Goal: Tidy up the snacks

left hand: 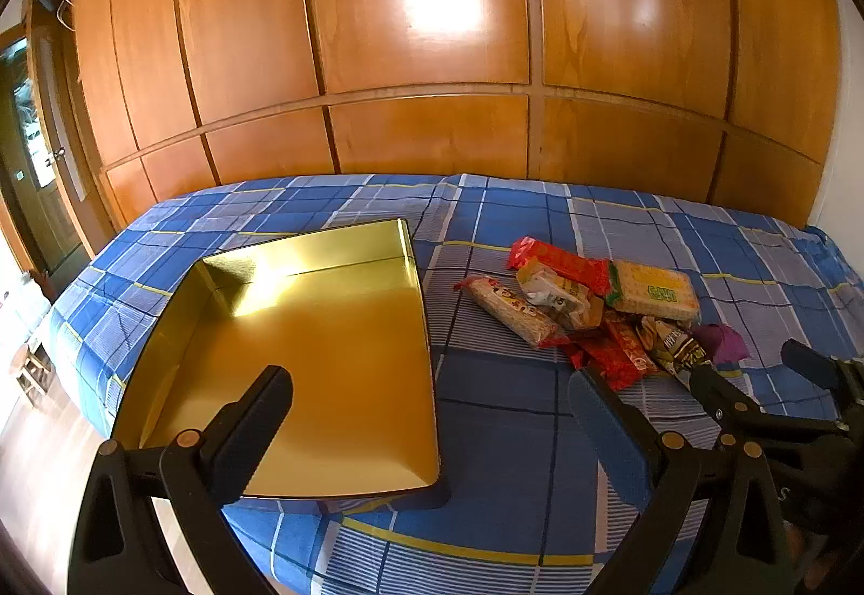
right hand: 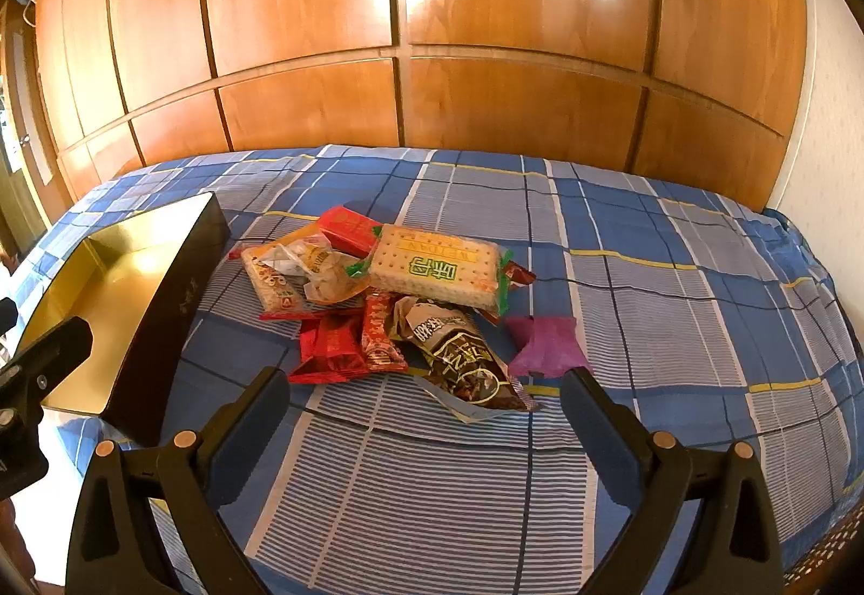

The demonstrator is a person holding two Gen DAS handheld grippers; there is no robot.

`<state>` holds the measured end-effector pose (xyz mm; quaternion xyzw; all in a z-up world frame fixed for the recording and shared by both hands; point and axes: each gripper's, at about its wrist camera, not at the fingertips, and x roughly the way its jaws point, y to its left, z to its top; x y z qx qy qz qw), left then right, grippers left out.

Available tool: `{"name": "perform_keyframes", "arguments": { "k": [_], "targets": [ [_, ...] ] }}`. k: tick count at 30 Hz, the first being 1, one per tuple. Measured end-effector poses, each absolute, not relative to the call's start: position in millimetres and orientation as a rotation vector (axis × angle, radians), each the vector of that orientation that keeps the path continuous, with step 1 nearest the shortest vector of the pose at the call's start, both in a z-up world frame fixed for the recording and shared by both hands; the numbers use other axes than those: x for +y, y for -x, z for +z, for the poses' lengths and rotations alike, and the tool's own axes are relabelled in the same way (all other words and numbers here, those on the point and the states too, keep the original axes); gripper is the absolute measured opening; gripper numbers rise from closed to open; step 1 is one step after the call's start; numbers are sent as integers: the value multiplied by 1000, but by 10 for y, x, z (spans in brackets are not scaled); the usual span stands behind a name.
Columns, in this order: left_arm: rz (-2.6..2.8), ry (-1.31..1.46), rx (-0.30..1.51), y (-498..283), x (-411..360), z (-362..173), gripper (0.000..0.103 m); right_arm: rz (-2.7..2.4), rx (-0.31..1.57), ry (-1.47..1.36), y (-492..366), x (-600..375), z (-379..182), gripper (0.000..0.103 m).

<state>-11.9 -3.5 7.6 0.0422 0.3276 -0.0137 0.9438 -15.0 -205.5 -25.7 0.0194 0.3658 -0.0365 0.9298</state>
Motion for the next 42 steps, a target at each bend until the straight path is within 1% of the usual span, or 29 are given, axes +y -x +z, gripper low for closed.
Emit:
{"name": "perform_keyframes", "arguments": {
  "k": [6,14,17,18,19,20,22,23,24,27,29,30,31,34,38,40,41,42],
  "targets": [
    [-41,-98,672,112,-71,66,103,-88,784,-27,140,-2084,-280,101],
    [-85,-123,696,46,-177,41,103,-98,772,-50,129,-2191,-330,101],
    [-150,-86,776,-100,-177,22,101,-97,779,-66,118,-2243,-355,101],
    [-175,-68,799,-157,-172,24,95,-97,783,-75,113,-2261,-369,101],
    [-201,-59,814,-205,-180,30,86,-103,785,-73,111,-2280,-384,101],
    [-222,-57,827,-254,-196,35,82,-108,787,-77,107,-2307,-400,101],
    [-265,-31,856,-391,-207,61,68,-119,802,-88,98,-2361,-427,101],
    [-284,-13,872,-451,-214,69,64,-123,802,-93,95,-2383,-435,101],
    [-311,11,895,-547,-225,78,57,-128,797,-95,94,-2406,-442,101],
    [-333,45,944,-796,-312,63,53,-129,803,-122,84,-2473,-467,101],
    [-336,41,987,-965,-396,-5,45,-131,804,-137,79,-2515,-481,101],
    [-326,41,1015,-1055,-431,-55,39,-132,803,-140,79,-2529,-484,101],
    [-326,47,1035,-1128,-463,-98,36,-133,803,-143,79,-2546,-489,101],
    [-320,37,1070,-1272,-555,-186,32,-135,798,-162,69,-2606,-512,101],
    [-358,45,1105,-1354,-681,-259,32,-148,797,-178,68,-2699,-520,101],
    [-343,20,1102,-1398,-733,-291,34,-149,795,-187,63,-2745,-518,101],
    [-339,23,1107,-1433,-733,-307,37,-147,792,-193,58,-2764,-520,101],
    [-330,37,1111,-1487,-730,-334,47,-147,792,-197,55,-2781,-526,101]
  ]
}}
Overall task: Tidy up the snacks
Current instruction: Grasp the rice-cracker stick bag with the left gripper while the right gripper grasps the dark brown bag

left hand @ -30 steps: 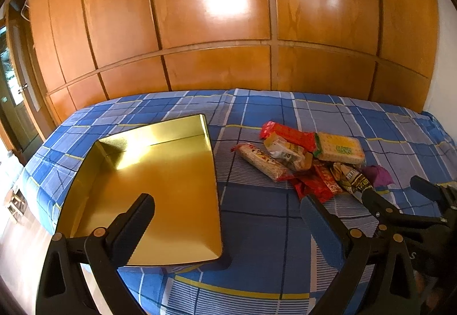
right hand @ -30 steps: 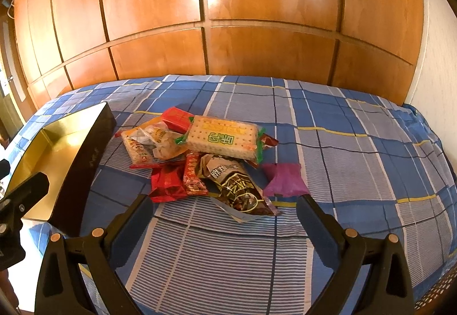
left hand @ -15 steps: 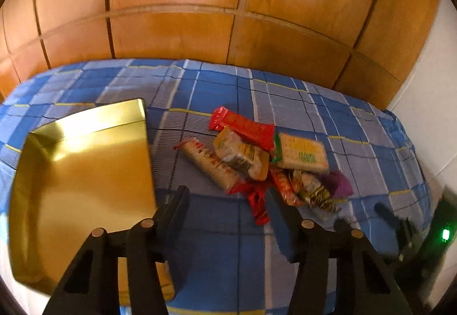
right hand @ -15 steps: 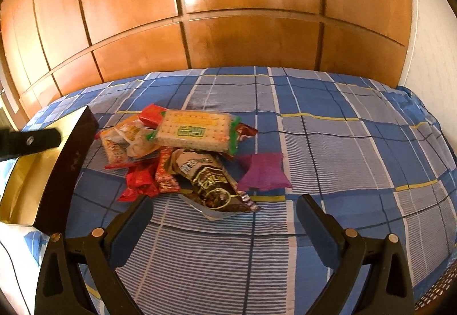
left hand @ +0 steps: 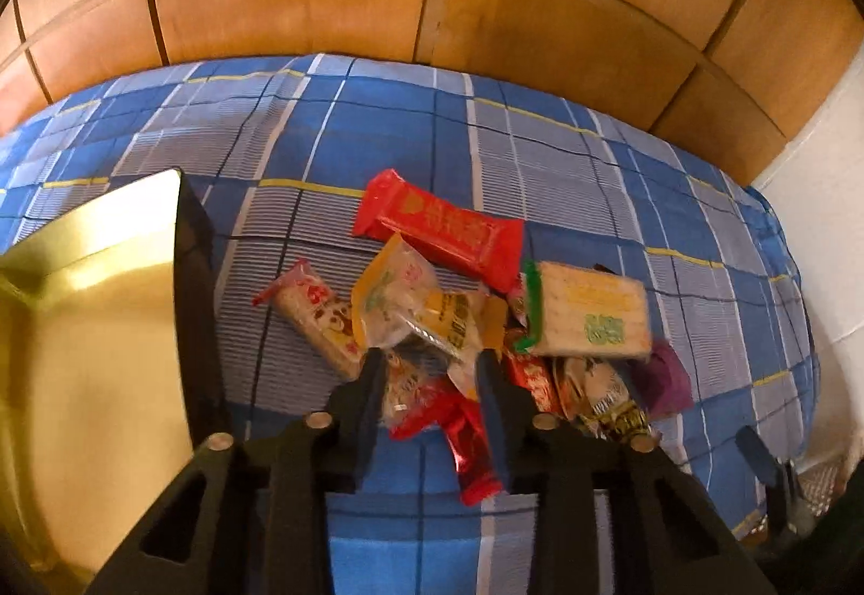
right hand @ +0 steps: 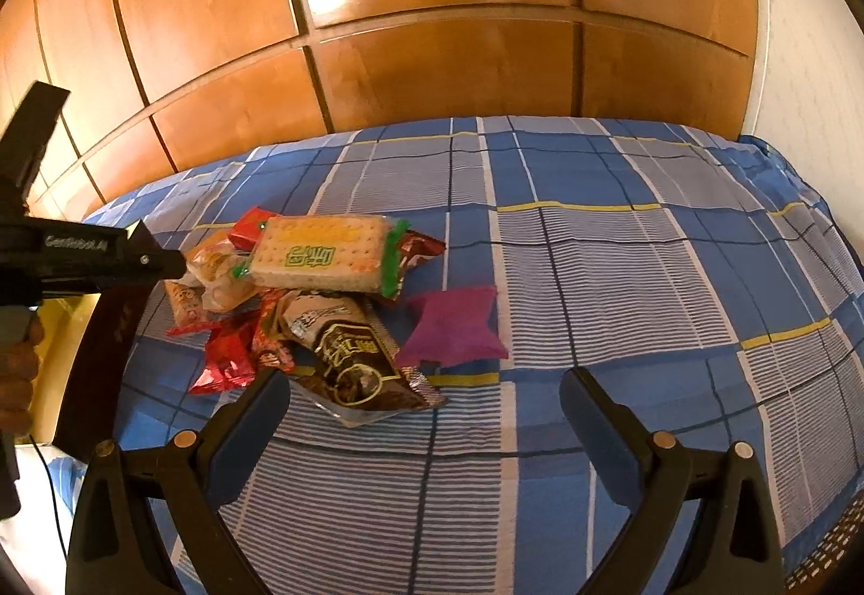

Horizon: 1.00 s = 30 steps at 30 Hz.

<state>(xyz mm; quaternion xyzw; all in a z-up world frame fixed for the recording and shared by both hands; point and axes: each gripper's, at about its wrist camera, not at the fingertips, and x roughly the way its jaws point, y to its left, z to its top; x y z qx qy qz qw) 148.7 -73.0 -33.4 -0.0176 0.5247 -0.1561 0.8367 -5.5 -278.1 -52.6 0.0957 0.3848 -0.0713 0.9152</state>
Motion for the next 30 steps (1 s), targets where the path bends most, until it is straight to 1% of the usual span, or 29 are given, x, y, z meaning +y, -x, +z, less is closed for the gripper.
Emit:
{"name": "perform_keyframes", "arguments": {
  "k": [1,3,5,8,10,13,17,21,27,30],
  "targets": [
    [-320,41,1102,-1518,-732,-342,59,-148,794,-202,51,-2796,-534,101],
    [-300,12,1083,-1610,-771,-379,68,-150,802,-214,45,-2824,-558,101],
    [-316,38,1092,-1725,-809,-443,65,-155,807,-215,38,-2838,-581,101],
    [-390,42,1089,-1846,-965,-470,64,-160,816,-220,24,-2853,-611,101],
    [-445,93,1097,-1906,-1022,-453,63,-162,816,-215,30,-2858,-615,101],
    [-439,132,1069,-1897,-934,-302,64,-171,808,-213,34,-2892,-612,101],
    [-343,60,1105,-1860,-757,-207,63,-171,795,-232,4,-2935,-604,101],
    [-261,38,1196,-1865,-591,-325,56,-160,794,-240,-5,-2940,-612,101],
    [-197,16,1260,-1849,-620,-570,55,-157,795,-251,-1,-2972,-620,101],
    [-152,-8,1279,-1899,-677,-699,51,-159,782,-253,9,-2995,-600,101]
  ]
}}
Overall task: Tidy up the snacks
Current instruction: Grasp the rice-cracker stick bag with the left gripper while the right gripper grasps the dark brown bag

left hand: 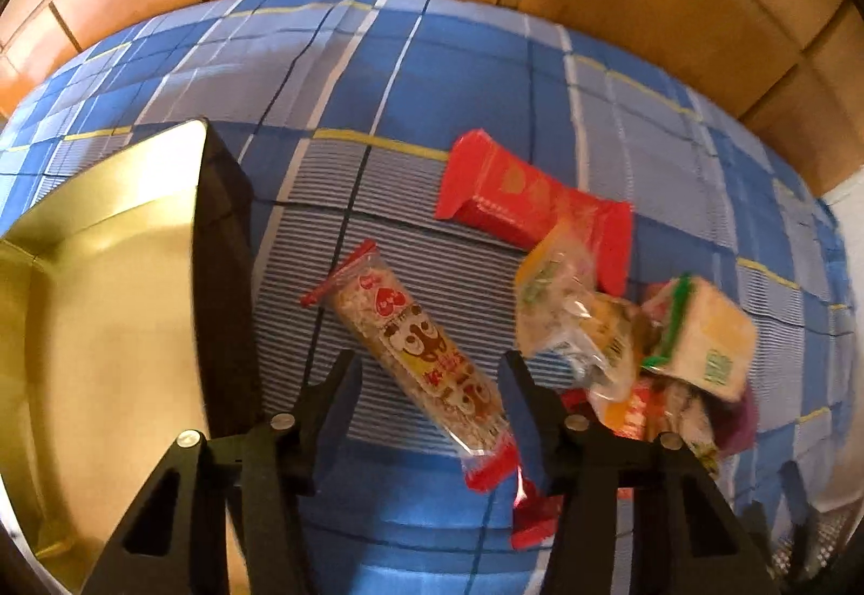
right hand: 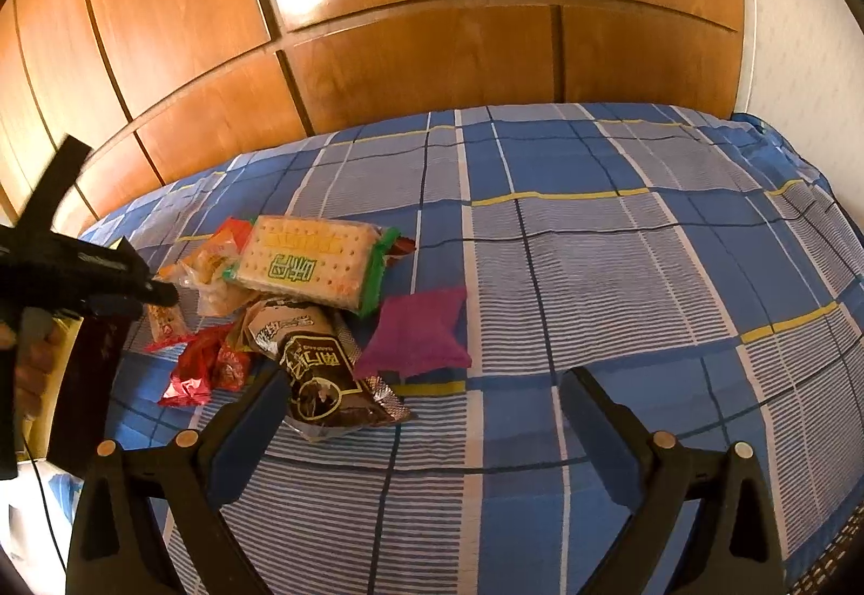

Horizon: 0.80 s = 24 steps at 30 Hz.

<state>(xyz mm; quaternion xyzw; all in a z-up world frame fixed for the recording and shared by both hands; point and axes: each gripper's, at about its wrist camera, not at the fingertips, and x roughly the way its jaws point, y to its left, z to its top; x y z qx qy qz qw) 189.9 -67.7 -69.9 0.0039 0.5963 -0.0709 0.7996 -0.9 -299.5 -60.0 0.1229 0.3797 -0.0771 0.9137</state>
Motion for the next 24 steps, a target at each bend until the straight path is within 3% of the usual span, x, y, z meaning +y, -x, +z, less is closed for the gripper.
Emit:
{"name": "perform_keyframes", "arguments": {
  "k": [4,5,7,10,24],
  "targets": [
    [-111,-42,1275,-1987,-764,-873,51,-154,779,-261,18,-3054,-580,97],
    [-103,-57,1265,-1987,-779,-896,48,-145,782,-265,18,-3071,-575,89],
    [-121,-108,1211,-1923,-842,-870,28,-119,783,-263,10,-3096,-557,73],
    [-176,-97,1187,-1779,-841,-852,28,-57,804,-246,-28,-3095,-546,44],
    [-368,-50,1025,-934,-650,-432,28,232,931,8,-361,-2470,-599,43]
  ]
}}
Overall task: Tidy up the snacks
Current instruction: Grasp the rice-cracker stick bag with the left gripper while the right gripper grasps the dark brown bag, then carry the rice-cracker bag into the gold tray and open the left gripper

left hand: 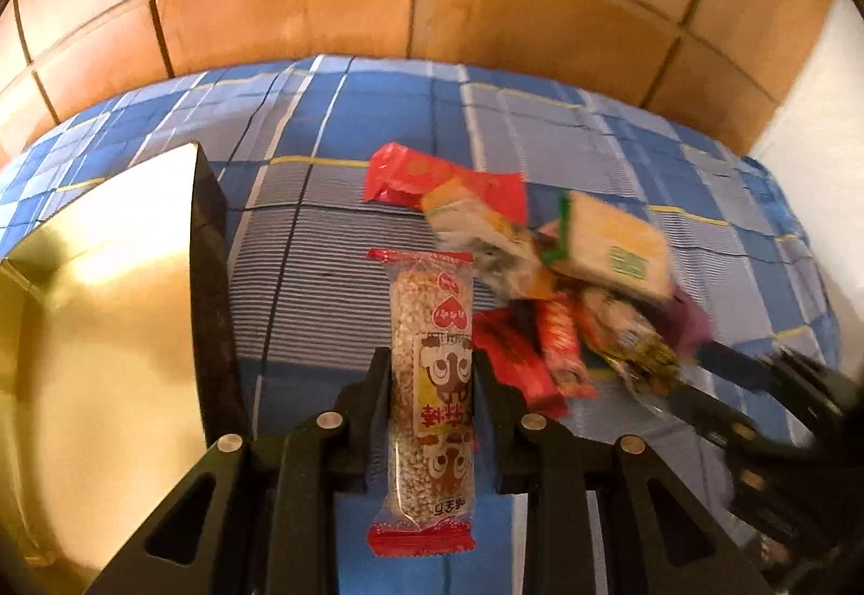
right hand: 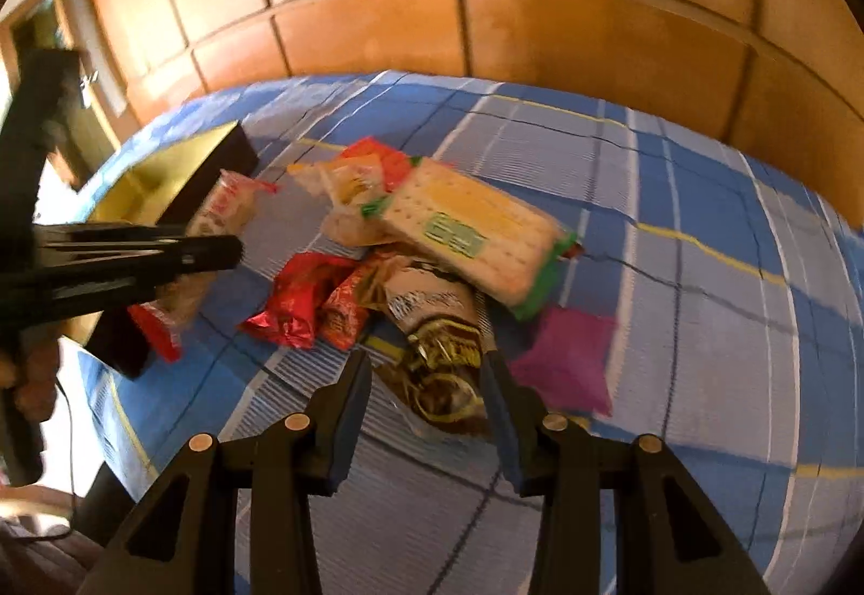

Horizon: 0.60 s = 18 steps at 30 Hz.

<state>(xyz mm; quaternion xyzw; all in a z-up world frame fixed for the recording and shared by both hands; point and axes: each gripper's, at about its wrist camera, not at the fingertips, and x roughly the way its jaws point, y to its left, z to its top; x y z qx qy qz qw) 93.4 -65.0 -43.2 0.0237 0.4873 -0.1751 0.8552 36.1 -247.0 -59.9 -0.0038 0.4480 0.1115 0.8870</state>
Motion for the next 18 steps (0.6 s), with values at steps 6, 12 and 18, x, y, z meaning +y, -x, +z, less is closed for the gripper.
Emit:
{"name": "perform_keyframes", "arguments": {
  "k": [6,12,18],
  "targets": [
    [-421,-5,955,-693,-435,-153,28,218,1004,121,-629,-2360,-806,39],
    [-382,92,884,-622,138,168,28,220,1044,66,-666,-2442,-819,36],
    [-223,130,902,-906,735,101,28,205,1053,86,-643,-2383,-802,36]
  ]
}}
